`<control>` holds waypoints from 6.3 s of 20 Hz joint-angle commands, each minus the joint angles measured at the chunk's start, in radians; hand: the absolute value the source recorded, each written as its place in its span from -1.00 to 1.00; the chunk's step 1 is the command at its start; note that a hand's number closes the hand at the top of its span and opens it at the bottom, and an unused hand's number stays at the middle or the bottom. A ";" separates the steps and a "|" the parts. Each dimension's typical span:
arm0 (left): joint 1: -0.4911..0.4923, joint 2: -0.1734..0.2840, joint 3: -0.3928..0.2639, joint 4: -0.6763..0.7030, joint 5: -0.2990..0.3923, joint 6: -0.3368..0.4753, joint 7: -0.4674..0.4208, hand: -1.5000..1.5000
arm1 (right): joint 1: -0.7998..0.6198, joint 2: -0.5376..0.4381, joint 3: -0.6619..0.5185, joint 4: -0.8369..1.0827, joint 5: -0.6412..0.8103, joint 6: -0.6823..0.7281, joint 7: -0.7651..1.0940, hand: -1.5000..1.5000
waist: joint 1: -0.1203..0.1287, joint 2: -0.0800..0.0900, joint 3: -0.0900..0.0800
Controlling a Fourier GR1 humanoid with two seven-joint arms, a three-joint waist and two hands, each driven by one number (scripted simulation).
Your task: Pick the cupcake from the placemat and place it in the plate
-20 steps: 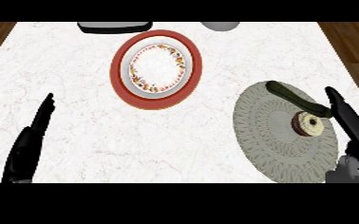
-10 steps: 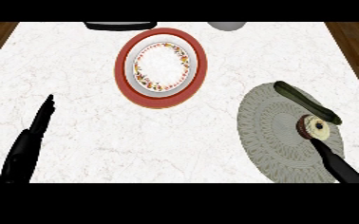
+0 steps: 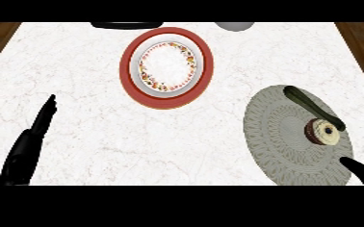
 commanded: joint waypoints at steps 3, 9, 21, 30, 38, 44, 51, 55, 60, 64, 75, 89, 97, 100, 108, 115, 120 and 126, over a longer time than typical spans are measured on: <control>-0.053 -0.025 0.021 0.046 -0.010 -0.014 -0.009 0.00 | -0.162 -0.155 -0.018 0.061 -0.038 0.140 0.287 -1.00 | 0.002 -0.001 0.003; -0.015 0.006 0.041 -0.032 0.002 -0.057 0.059 0.00 | -0.239 -0.180 0.046 0.160 -0.064 0.289 0.350 -1.00 | 0.005 -0.003 0.005; -0.002 -0.081 0.084 0.017 -0.093 -0.059 -0.010 0.00 | -0.323 -0.019 0.022 0.406 -0.074 0.554 0.176 -1.00 | -0.008 -0.006 0.005; 0.083 -0.119 0.115 -0.118 -0.129 -0.094 0.041 0.00 | -0.408 0.102 0.022 0.522 0.016 0.640 0.151 -1.00 | -0.004 -0.006 0.005; -0.056 -0.123 0.218 0.019 -0.146 -0.184 0.067 0.00 | -0.423 0.156 -0.053 0.550 0.078 0.725 0.160 -1.00 | -0.011 -0.006 0.005; 0.028 -0.180 0.202 0.029 -0.191 -0.184 -0.047 0.00 | -0.424 0.248 -0.085 0.667 0.108 0.711 -0.051 1.00 | -0.009 -0.006 0.005; -0.022 -0.182 0.262 -0.011 -0.194 -0.251 0.037 0.00 | -0.449 0.294 -0.078 0.616 0.231 0.706 0.019 1.00 | -0.010 -0.006 0.005; -0.047 -0.226 0.227 0.042 -0.235 -0.184 -0.005 0.00 | -0.486 0.203 0.074 0.618 0.407 0.748 0.059 1.00 | -0.006 -0.004 0.003; -0.027 -0.237 0.201 0.023 -0.258 -0.179 0.001 0.00 | -0.607 0.148 0.252 0.648 0.636 0.824 0.203 1.00 | 0.020 -0.002 0.003; -0.020 -0.215 0.230 0.029 -0.225 -0.223 0.004 0.00 | -0.641 0.167 0.282 0.596 0.806 0.759 0.309 1.00 | -0.003 -0.006 0.004; -0.004 -0.213 0.255 0.020 -0.230 -0.225 -0.015 0.00 | -0.736 0.150 0.310 0.219 1.059 0.744 0.404 1.00 | -0.015 -0.012 0.004; -0.036 -0.195 0.292 -0.026 -0.198 -0.282 0.043 0.00 | -1.189 0.504 0.425 0.373 1.051 0.891 0.401 1.00 | 0.009 -0.004 0.004; -0.032 -0.238 0.255 0.005 -0.250 -0.259 0.017 0.00 | -1.381 0.673 0.353 0.778 1.033 0.704 0.367 1.00 | 0.016 0.000 0.004; -0.039 -0.238 0.259 0.033 -0.271 -0.242 -0.003 0.00 | -1.466 0.675 0.319 0.943 0.943 0.691 0.336 1.00 | 0.023 0.003 0.004; -0.115 -0.244 0.247 0.020 -0.279 -0.252 0.050 0.00 | -1.627 0.677 0.310 1.358 0.780 0.547 0.196 1.00 | 0.049 0.012 0.004; -0.107 -0.257 0.220 0.008 -0.286 -0.268 0.026 0.00 | -1.618 0.677 0.347 1.478 0.581 0.328 0.205 1.00 | 0.092 0.019 0.004; -0.128 -0.268 0.210 0.008 -0.293 -0.269 0.061 0.00 | -1.608 0.677 0.425 1.565 0.461 0.258 0.170 -1.00 | 0.093 0.018 0.004; -0.114 -0.257 0.244 0.064 -0.290 -0.261 0.000 0.00 | -1.647 0.677 0.395 1.545 0.417 0.055 0.061 -1.00 | 0.073 0.016 0.004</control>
